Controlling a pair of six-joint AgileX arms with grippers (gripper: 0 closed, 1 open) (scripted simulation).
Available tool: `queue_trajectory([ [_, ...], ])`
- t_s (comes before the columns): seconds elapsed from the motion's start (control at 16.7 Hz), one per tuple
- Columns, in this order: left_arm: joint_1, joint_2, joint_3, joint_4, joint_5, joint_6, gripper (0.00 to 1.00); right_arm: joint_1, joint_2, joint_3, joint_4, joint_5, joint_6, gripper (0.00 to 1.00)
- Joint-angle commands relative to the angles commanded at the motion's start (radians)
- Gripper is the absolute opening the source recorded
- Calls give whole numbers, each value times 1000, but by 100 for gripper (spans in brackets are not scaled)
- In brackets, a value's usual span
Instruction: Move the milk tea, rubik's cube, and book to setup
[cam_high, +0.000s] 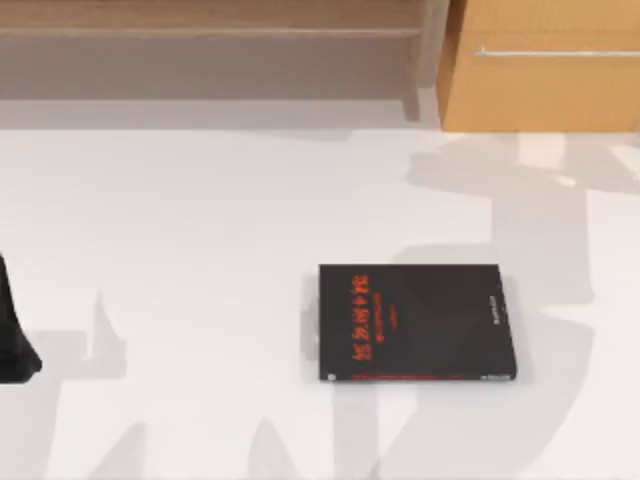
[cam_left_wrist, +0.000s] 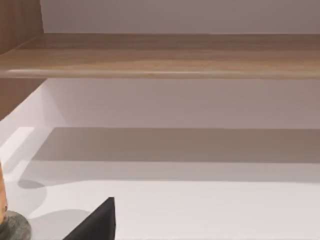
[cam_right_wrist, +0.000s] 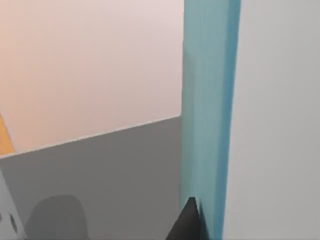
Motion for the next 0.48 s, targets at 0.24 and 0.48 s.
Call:
queue_trajectory([
  [0.24, 0, 0, 0, 0, 0, 0, 100, 39, -183, -150, -61, 248, 244, 0],
  [0.48, 0, 0, 0, 0, 0, 0, 100, 111, -354, -318, -125, 515, 550, 0],
])
